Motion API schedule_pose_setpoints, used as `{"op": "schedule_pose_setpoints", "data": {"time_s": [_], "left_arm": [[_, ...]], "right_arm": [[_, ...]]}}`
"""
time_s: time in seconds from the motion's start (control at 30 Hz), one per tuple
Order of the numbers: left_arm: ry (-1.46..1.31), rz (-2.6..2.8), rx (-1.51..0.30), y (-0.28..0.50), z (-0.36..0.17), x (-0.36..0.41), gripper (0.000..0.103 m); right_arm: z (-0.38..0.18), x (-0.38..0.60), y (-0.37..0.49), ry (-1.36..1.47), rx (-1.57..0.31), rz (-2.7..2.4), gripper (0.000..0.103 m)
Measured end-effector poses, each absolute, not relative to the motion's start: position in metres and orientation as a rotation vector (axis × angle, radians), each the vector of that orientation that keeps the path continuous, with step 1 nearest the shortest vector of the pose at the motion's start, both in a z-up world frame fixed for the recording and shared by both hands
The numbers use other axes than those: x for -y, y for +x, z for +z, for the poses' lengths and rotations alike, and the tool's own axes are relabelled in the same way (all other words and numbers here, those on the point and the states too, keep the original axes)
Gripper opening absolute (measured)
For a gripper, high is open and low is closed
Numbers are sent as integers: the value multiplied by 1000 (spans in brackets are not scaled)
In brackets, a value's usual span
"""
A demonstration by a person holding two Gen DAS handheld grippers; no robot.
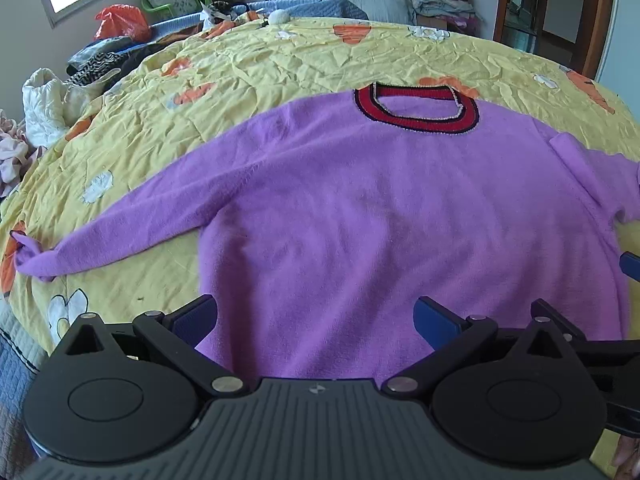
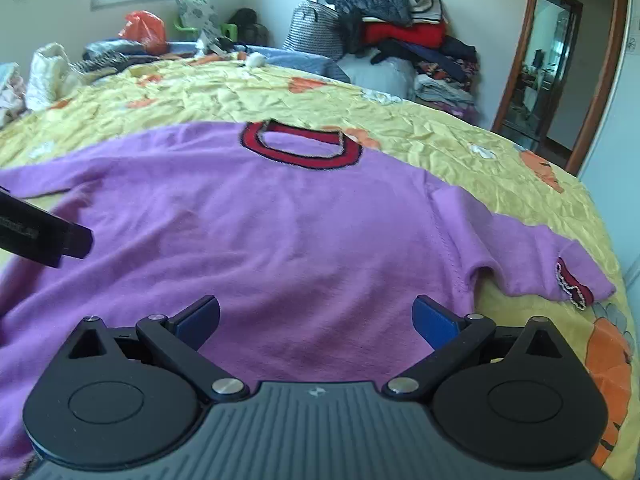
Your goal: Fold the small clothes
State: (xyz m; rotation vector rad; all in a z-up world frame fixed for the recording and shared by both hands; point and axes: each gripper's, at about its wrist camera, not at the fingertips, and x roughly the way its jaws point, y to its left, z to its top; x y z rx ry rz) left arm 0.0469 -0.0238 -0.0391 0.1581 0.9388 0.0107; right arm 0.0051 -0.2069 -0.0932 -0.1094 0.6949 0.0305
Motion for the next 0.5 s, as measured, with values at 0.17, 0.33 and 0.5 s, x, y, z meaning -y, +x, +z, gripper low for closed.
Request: {"op": "schedule_pose_setpoints", "data": {"time_s": [0.17,0.33,0.5], "left_arm": [[164,14,-943,48,-40,26,103],[127,15,-968,52,-41,22,103],[128,16,-973,50,-42,21,103]], "right_arm": [[-94,208,3,-119,-672,27,103],[-98,215,12,-36,-759,74,103],[-102,218,15,13,-800,59,103]]}}
